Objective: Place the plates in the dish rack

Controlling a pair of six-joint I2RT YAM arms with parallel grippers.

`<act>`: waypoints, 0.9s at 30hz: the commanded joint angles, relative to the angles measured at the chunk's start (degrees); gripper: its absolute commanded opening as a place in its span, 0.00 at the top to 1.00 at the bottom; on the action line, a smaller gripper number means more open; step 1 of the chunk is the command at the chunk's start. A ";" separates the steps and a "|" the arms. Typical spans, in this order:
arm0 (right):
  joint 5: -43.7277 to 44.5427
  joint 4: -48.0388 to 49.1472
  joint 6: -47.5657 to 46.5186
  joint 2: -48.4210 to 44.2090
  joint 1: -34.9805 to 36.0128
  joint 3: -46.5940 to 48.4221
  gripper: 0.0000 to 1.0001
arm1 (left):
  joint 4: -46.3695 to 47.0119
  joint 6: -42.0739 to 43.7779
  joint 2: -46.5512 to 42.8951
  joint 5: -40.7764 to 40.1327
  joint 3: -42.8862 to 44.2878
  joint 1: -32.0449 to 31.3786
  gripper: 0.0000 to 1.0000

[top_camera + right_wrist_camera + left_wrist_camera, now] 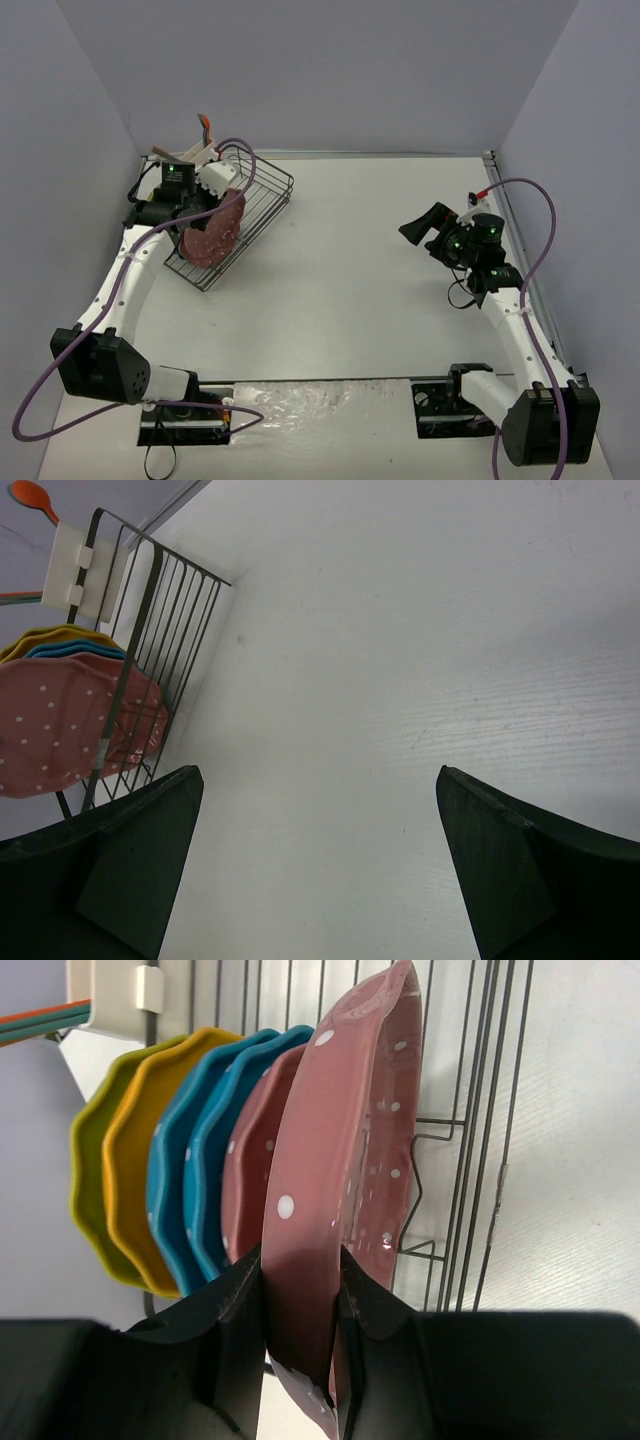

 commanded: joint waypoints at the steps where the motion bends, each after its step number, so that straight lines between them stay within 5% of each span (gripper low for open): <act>1: -1.41 4.80 0.23 0.71 0.46 -0.09 0.00 | 11.87 2.42 -3.77 2.81 1.05 1.26 1.00; 17: -2.15 5.89 0.86 1.20 0.39 -0.73 0.00 | 15.44 1.46 -0.01 5.52 -6.20 3.16 0.98; 27: -2.00 5.89 0.74 1.37 0.39 -0.52 0.00 | 16.52 0.70 -0.43 3.20 -7.87 3.42 0.62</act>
